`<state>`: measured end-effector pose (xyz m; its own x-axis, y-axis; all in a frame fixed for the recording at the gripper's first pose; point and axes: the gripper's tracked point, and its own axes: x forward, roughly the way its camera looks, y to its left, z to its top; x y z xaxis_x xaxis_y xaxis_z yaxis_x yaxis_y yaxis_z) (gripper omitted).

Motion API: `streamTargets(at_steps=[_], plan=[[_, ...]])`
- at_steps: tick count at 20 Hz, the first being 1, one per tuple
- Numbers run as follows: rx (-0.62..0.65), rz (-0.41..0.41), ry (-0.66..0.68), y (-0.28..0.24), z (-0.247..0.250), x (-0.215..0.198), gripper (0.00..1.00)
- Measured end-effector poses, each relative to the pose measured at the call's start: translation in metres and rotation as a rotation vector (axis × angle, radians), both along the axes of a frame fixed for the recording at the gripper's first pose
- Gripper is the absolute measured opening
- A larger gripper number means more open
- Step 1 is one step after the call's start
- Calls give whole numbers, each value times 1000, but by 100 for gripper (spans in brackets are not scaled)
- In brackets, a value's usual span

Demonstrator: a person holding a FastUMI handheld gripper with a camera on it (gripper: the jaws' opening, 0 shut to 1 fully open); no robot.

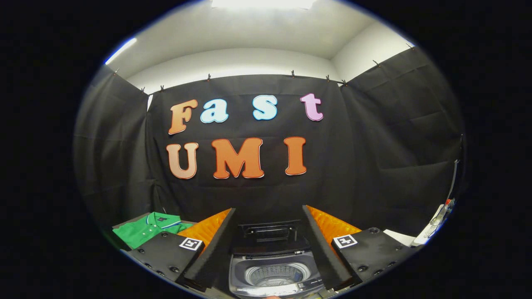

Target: Put the clothes into the washing machine and then close the washing machine lid.

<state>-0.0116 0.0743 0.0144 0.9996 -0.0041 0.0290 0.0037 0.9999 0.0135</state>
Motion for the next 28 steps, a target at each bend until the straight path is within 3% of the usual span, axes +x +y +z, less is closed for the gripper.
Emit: streamTargets(at_steps=[10,17,20,23,28], plan=[[61,88,-8,90,5,14,98],[152,230,7,195,-1,41,99],[159,301,35,248,-5,48,98],[130,320,63,296,-15,66,98],[86,362,212,370,-68,81,99]])
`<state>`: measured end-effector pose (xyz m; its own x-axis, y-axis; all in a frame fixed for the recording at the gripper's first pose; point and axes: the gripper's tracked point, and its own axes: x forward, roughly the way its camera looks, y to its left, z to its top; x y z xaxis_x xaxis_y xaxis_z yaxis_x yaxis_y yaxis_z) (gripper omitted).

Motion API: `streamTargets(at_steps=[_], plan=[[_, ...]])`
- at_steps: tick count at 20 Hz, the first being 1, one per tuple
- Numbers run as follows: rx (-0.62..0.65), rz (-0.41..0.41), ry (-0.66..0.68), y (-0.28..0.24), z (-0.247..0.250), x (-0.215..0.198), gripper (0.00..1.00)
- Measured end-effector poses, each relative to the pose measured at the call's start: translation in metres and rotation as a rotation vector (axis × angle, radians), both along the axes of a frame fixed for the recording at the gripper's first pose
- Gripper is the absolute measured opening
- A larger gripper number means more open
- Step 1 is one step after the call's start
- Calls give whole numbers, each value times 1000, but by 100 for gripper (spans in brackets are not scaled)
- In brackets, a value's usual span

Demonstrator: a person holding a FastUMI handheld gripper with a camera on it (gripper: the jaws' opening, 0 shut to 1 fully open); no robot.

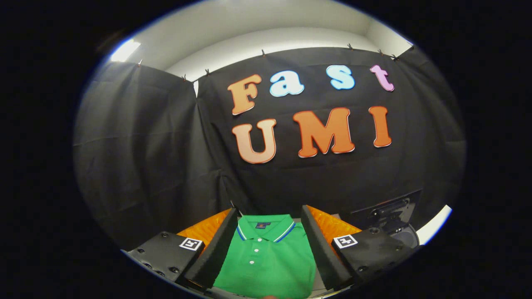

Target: Put the clothes into the washing machine and then close the washing machine lid.

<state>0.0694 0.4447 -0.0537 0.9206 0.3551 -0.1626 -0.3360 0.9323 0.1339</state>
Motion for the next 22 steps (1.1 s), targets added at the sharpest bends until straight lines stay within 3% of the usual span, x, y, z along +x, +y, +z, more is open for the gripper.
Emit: streamTargets(at_steps=[8,14,19,22], plan=[[-92,-7,311,43,-107,10,98],[-149,-40,429,39,-144,16,96],[-274,-6,464,42,-157,13,97],[-230,-38,481,41,-159,15,97]])
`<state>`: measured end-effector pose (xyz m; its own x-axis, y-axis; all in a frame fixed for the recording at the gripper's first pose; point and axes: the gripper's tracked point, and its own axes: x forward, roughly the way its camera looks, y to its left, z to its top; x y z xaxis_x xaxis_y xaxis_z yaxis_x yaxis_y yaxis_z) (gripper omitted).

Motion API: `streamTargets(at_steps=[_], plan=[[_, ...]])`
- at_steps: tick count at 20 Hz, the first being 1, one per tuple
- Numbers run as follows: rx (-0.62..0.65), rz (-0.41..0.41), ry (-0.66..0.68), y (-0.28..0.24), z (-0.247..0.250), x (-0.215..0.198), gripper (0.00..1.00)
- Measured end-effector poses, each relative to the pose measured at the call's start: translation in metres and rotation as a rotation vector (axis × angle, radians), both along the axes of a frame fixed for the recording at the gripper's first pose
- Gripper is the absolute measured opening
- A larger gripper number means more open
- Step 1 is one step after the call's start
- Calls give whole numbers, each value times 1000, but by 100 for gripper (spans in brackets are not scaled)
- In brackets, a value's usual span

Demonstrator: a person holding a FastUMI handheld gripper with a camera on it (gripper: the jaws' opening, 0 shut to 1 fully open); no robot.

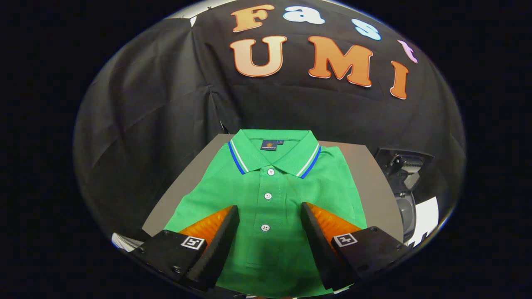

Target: Put the clothes into the washing machine and then close the washing machine lid.

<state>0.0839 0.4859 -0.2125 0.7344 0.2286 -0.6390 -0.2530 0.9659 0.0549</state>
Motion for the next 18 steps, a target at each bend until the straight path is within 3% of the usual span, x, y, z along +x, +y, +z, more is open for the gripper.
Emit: streamTargets(at_steps=[2,4,8,9,12,16,18], plan=[[5,-7,2,-2,0,1,91],[-6,70,-16,-2,-1,-2,88],[1,157,7,-2,-3,0,54],[13,168,24,-4,0,1,29],[56,204,87,-8,0,-7,13],[127,298,55,-17,7,-9,12],[218,266,33,-22,13,-8,12]])
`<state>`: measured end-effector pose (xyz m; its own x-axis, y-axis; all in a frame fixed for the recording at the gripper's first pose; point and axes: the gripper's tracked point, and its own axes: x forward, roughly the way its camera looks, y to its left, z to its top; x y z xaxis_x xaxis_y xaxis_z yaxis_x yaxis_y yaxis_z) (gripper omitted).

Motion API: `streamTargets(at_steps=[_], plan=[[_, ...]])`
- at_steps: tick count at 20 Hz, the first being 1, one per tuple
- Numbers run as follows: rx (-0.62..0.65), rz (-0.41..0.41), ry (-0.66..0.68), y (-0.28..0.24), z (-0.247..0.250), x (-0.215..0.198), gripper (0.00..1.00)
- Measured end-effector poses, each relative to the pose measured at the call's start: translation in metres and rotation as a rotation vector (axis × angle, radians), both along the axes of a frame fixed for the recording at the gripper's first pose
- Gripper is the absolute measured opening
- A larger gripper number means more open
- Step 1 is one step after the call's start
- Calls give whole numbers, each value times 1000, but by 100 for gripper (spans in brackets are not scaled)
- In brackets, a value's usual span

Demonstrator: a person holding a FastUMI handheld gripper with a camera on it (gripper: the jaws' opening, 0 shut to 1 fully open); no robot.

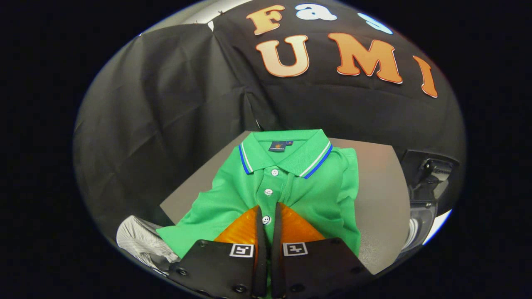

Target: Put the clothes into the washing machine and then close the washing machine lid.

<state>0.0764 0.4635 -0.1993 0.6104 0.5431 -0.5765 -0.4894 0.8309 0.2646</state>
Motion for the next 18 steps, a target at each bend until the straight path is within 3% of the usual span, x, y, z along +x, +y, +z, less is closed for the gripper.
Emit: streamTargets(at_steps=[4,9,13,18], plan=[[21,-12,-169,-2,8,1,8],[159,-40,-431,-9,85,-1,8],[209,-39,-504,-25,136,-8,8],[219,-112,-596,-79,192,0,8]])
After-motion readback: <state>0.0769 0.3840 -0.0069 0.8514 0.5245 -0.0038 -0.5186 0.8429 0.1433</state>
